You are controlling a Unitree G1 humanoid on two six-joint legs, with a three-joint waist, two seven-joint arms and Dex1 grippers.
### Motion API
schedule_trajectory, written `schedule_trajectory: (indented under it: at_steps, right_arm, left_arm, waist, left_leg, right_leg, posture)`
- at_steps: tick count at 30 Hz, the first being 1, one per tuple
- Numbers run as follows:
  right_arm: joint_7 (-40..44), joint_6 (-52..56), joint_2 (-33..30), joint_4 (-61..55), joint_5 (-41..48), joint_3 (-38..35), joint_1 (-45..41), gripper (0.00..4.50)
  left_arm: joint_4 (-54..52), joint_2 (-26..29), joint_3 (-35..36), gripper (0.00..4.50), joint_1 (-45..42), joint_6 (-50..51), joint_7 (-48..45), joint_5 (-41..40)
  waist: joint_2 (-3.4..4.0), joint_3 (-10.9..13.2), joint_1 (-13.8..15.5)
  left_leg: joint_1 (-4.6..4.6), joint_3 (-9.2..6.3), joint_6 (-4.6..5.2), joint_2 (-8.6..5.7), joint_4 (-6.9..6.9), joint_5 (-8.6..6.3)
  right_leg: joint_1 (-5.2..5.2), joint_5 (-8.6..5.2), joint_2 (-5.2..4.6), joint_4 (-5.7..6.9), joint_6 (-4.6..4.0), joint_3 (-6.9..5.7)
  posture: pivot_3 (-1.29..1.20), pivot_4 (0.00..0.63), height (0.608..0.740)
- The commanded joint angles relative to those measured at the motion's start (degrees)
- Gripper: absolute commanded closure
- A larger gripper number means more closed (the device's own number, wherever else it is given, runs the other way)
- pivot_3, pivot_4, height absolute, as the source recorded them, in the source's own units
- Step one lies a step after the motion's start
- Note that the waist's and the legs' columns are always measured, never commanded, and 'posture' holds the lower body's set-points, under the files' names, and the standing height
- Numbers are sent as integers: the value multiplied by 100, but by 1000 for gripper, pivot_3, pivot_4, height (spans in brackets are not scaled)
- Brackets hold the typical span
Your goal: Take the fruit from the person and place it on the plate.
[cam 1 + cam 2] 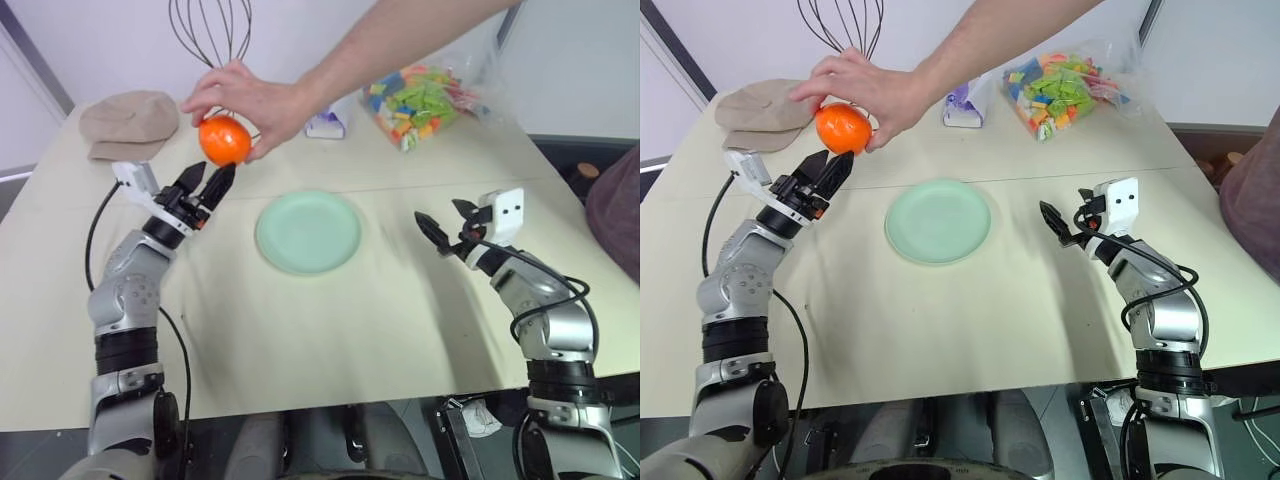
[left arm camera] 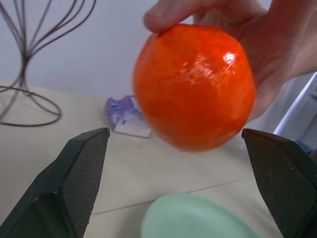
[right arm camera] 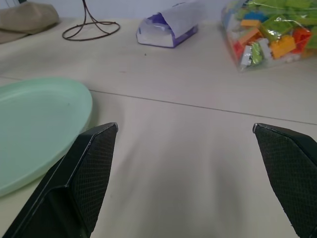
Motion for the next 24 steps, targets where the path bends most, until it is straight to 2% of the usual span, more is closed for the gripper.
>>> schedule_trajectory:
  at_steps: [1, 16, 21, 24]
  right_arm:
    - [30, 53, -125, -288, 75, -130, -86, 31]
    - [-25, 251, -126, -558, 93, -160, 61, 31]
    - [-52, 256, -96, -570, 91, -153, 74, 0]
    - [-66, 249, -76, -584, 93, -146, 99, 0]
  left_arm:
    - [80, -117, -40, 0, -281, -256, -162, -79]
    - [513, -390, 154, 0, -757, -455, -53, -194]
    - [454, -429, 181, 1492, -763, -481, -37, -235]
    - [387, -423, 160, 1608, -726, -465, -9, -248]
  waist:
    - [0, 0, -1]
    - [-1, 0, 3]
    - [-1, 1, -3]
    - [-1, 1, 2]
  left_leg:
    - [1, 1, 0, 0, 0, 0]
    - [0, 0, 0, -1, 0, 0]
    - [0, -1, 0, 0, 0, 0]
    - [0, -1, 0, 0, 0, 0]
  right_leg:
    - [0, 0, 0, 1, 0, 0]
    - [0, -1, 3, 0, 2, 1]
    - [0, -1, 4, 0, 2, 1]
    - [0, -1, 4, 0, 2, 1]
  posture:
    - [0, 150, 740]
    - [0, 150, 740]
    - [0, 150, 740]
    - [0, 150, 740]
